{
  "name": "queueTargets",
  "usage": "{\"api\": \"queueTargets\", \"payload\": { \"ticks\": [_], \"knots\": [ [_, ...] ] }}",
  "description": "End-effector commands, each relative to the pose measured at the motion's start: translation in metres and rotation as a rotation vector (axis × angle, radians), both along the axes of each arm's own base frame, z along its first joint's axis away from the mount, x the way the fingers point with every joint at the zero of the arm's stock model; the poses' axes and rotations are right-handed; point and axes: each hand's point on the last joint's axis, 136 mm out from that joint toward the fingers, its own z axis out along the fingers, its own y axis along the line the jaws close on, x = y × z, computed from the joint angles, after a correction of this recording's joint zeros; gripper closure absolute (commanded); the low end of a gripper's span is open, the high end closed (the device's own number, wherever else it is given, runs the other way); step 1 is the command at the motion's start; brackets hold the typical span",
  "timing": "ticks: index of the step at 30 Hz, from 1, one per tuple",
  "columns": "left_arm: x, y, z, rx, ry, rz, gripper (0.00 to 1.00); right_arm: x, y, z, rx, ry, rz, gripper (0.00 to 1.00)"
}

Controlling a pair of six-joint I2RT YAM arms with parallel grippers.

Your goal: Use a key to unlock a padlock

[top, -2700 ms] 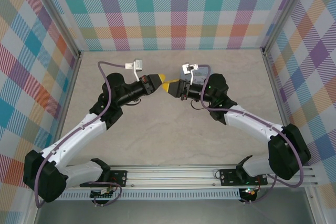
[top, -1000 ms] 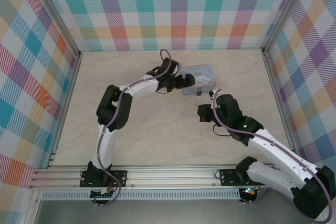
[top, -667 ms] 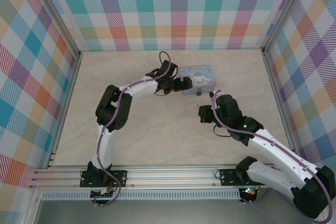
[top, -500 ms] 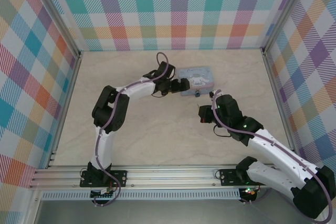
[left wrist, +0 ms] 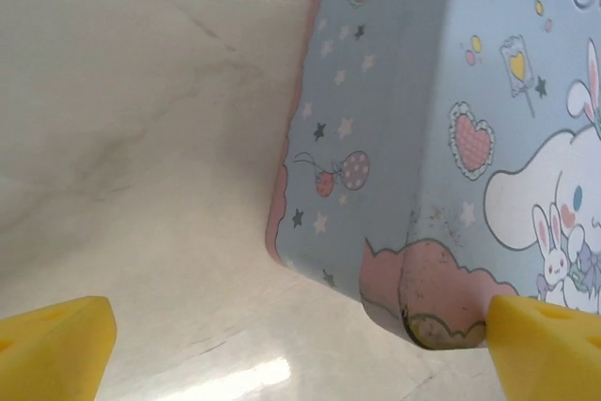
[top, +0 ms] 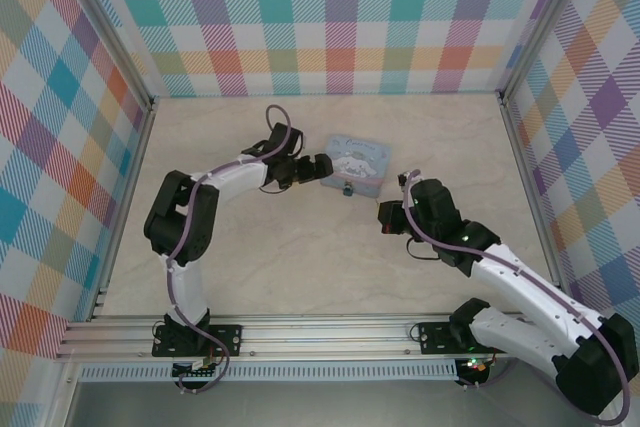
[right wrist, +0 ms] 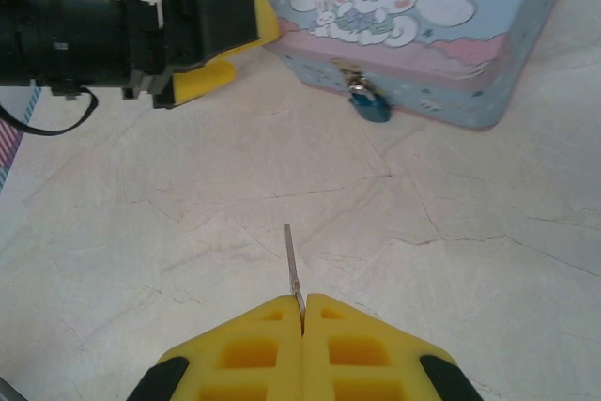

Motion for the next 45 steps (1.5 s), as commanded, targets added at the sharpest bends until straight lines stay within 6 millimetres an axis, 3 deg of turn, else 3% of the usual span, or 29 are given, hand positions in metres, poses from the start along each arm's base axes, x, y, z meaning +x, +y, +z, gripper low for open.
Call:
{"api": "queueTargets", "payload": {
  "ticks": [1, 5, 7, 11, 18, 25, 35, 41, 45],
  "knots": [
    [-0.016, 0.036, -0.016, 0.13, 0.047, 0.023, 0.01, 0.001, 0.006, 0.006, 0.004, -0.001, 0.03, 0.97],
    [-0.018, 0.045, 0.0, 0.126, -0.005, 0.017, 0.0, 0.003, 0.01, 0.008, 0.014, -0.014, 0.05, 0.97],
    [-0.017, 0.038, 0.014, 0.077, -0.086, -0.026, 0.01, 0.004, 0.015, 0.011, 0.036, -0.031, 0.072, 0.97],
    [-0.035, 0.02, 0.034, -0.055, -0.193, -0.139, 0.01, 0.009, 0.03, 0.02, 0.127, -0.057, 0.132, 0.97],
    [-0.06, -0.007, 0.044, -0.262, -0.325, -0.304, 0.02, 0.056, 0.04, 0.033, 0.41, -0.042, 0.159, 0.97],
    [-0.055, -0.024, 0.031, -0.305, -0.351, -0.361, 0.01, 0.11, 0.044, 0.007, 0.419, 0.012, 0.13, 0.97],
    [-0.052, -0.051, 0.02, -0.314, -0.358, -0.426, 0.05, 0.166, 0.046, -0.03, 0.345, 0.077, 0.091, 0.98],
    [-0.05, -0.063, 0.011, -0.308, -0.369, -0.436, 0.07, 0.179, 0.05, -0.053, 0.328, 0.131, 0.084, 0.98],
    [-0.052, -0.071, 0.002, -0.309, -0.362, -0.446, 0.09, 0.176, 0.048, -0.07, 0.31, 0.175, 0.072, 0.98]
  ]
}}
